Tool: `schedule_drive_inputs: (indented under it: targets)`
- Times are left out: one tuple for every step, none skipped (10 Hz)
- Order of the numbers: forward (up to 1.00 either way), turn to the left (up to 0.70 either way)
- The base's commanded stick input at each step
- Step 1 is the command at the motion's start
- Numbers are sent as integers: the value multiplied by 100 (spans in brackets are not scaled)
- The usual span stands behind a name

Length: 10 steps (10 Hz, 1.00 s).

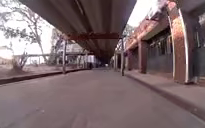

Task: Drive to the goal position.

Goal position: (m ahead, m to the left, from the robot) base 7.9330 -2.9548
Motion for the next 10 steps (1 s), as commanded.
schedule_drive_inputs:
  targets:
    - [70, 0]
    - [70, 0]
    - [70, 0]
    - [70, 0]
    - [70, 0]
    - [70, 0]
    - [70, 0]
    - [70, 0]
    - [70, 0]
    - [70, 0]
